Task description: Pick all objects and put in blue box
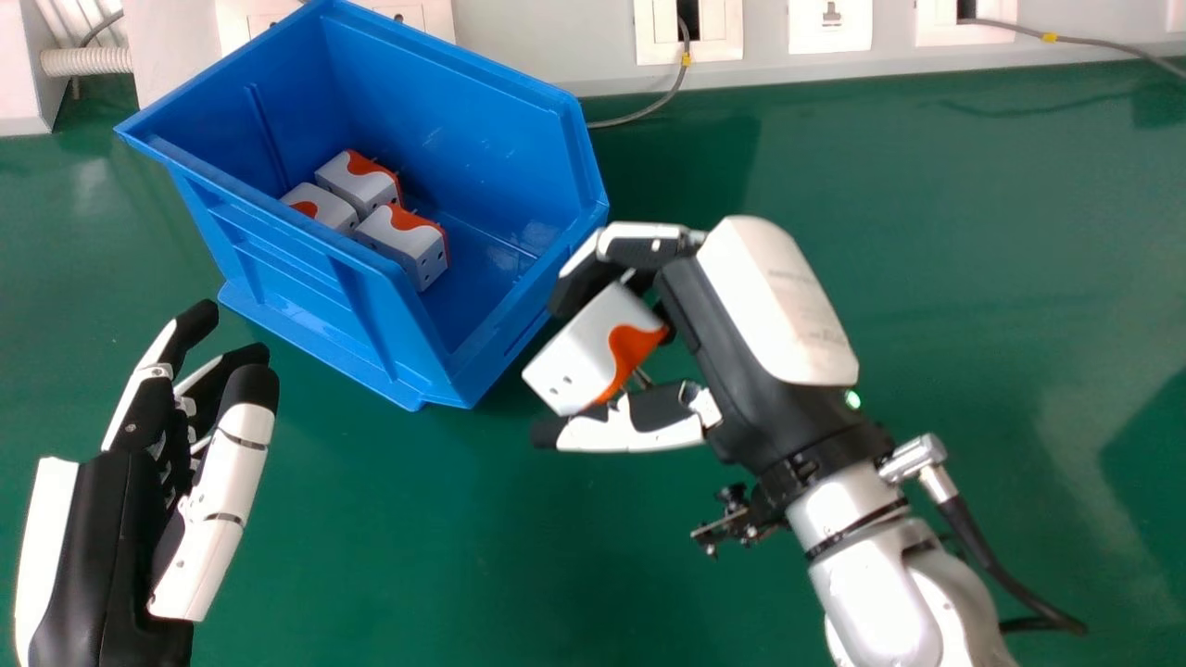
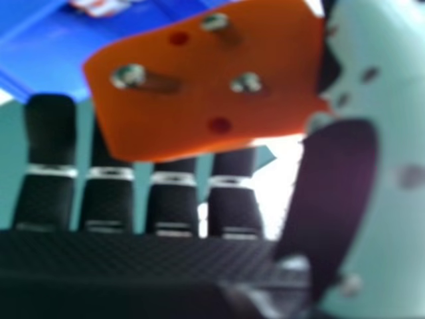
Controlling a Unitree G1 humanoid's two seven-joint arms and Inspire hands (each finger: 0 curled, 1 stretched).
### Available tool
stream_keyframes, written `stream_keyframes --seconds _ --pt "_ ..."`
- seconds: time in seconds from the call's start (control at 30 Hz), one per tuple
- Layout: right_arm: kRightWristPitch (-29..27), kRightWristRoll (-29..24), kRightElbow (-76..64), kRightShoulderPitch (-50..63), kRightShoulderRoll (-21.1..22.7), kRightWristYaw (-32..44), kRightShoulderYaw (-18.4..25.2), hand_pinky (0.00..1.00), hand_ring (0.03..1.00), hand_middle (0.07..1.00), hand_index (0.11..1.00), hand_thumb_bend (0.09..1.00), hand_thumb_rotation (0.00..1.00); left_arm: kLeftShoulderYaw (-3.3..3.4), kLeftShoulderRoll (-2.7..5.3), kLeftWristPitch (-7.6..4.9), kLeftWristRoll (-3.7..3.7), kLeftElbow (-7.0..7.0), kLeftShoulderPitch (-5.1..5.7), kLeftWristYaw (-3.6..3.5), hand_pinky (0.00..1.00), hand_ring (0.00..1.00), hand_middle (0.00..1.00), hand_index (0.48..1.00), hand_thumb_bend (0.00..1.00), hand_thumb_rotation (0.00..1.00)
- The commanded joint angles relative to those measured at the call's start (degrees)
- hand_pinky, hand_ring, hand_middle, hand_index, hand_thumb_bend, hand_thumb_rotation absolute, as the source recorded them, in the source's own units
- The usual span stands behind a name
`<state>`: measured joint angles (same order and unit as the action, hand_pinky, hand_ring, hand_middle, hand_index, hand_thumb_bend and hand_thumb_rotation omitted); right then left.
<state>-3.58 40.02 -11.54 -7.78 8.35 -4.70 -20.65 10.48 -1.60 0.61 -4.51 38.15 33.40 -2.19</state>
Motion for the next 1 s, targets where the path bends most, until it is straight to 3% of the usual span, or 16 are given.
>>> stream_keyframes --seconds 0.0,0.2,0.43,0.7,0.97 --pt "-1.62 -0.67 -1.8 -2.37 -0.46 -1.21 1.18 0.33 0.437 0.525 0.485 0.493 0.0 0.24 -0.26 -1.76 -0.2 -0.18 -0.13 0.42 0.78 0.84 0.83 0.902 0.51 0.78" --pt "-1.06 -0.04 0.93 -7.61 -0.88 -2.34 2.76 0.34 0.438 0.515 0.47 0.494 0.0 -0.1 -0.16 -2.46 -0.26 -1.04 -0.14 0.44 0.78 0.84 0.83 0.899 0.5 0.78" --pt "-0.65 0.74 8.31 -15.57 -2.38 -4.97 3.22 0.34 0.44 0.515 0.459 0.495 0.0 -0.69 -0.14 -2.68 -0.59 -0.83 0.31 0.52 0.78 0.84 0.83 0.898 0.5 0.78" --pt "-1.06 0.42 19.01 -26.07 -4.54 -7.3 2.47 0.34 0.439 0.519 0.465 0.494 0.0 -0.6 -0.51 -3.42 -0.73 -1.43 0.73 0.47 0.78 0.84 0.83 0.898 0.5 0.78" --pt "-3.1 0.52 32.98 -37.37 -6.76 -10.15 0.43 0.34 0.437 0.525 0.486 0.493 0.0 -0.93 -0.33 -3.41 -0.77 -1.02 1.21 0.63 0.78 0.84 0.83 0.899 0.51 0.78"
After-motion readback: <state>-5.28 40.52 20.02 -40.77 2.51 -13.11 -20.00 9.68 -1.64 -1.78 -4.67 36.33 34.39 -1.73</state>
